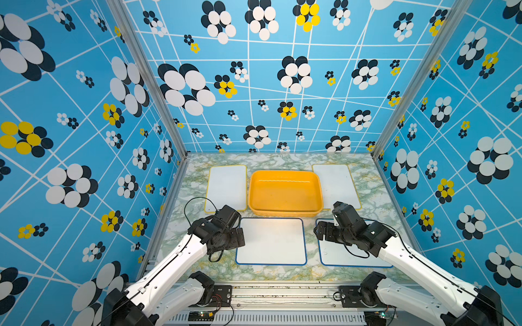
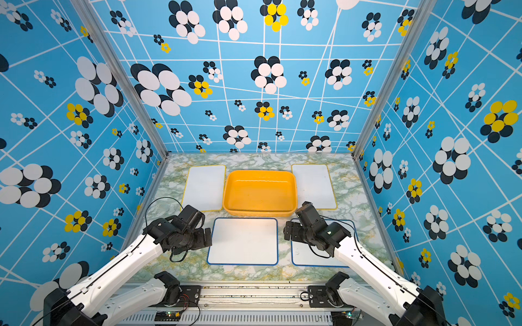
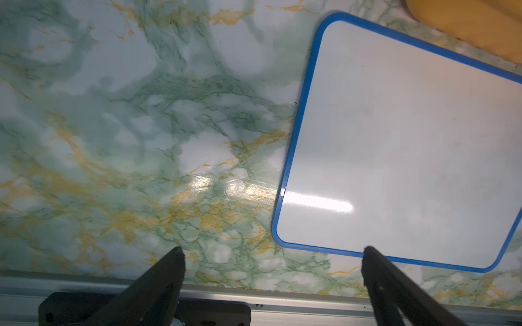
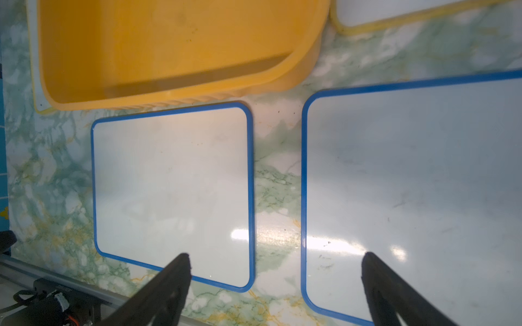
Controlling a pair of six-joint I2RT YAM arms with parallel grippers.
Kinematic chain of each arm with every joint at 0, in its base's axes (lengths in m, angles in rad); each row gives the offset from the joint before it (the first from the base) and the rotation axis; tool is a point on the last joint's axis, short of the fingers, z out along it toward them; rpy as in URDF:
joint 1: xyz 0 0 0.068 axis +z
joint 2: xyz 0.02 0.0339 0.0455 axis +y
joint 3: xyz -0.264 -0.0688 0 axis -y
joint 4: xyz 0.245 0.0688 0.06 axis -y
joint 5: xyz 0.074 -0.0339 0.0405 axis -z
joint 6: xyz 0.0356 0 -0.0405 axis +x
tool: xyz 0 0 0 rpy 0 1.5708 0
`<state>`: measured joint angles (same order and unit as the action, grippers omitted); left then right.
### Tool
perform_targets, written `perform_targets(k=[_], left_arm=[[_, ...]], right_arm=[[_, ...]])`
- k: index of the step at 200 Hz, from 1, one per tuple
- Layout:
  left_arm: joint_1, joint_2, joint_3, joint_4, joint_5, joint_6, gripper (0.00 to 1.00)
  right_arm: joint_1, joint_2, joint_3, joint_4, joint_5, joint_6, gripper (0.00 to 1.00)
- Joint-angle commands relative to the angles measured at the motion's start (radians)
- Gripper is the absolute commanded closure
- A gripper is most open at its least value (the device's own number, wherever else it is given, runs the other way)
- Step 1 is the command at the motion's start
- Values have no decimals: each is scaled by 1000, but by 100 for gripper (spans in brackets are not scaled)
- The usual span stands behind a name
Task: Put the whiteboard into the storage box
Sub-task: Pick up the whiteboard at the center of the board.
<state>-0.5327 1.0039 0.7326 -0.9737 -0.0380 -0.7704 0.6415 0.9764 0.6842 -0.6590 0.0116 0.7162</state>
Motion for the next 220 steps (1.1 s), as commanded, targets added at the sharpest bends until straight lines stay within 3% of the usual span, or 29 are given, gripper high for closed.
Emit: perform_targets(k=[1, 65, 165, 220], left_arm=[[-13, 36, -49, 48, 42, -50, 1], [-30, 193, -79, 217, 99, -4, 0], [-29, 302, -150, 369, 172, 28, 1], [-29, 386, -168, 477, 310, 63, 0]], right_arm=[[31, 30, -43, 59, -62, 77, 4], [57, 153, -60, 195, -160, 109, 4], [68, 282, -72, 251, -165, 145, 5], [88, 343, -74, 269, -183, 156, 6]])
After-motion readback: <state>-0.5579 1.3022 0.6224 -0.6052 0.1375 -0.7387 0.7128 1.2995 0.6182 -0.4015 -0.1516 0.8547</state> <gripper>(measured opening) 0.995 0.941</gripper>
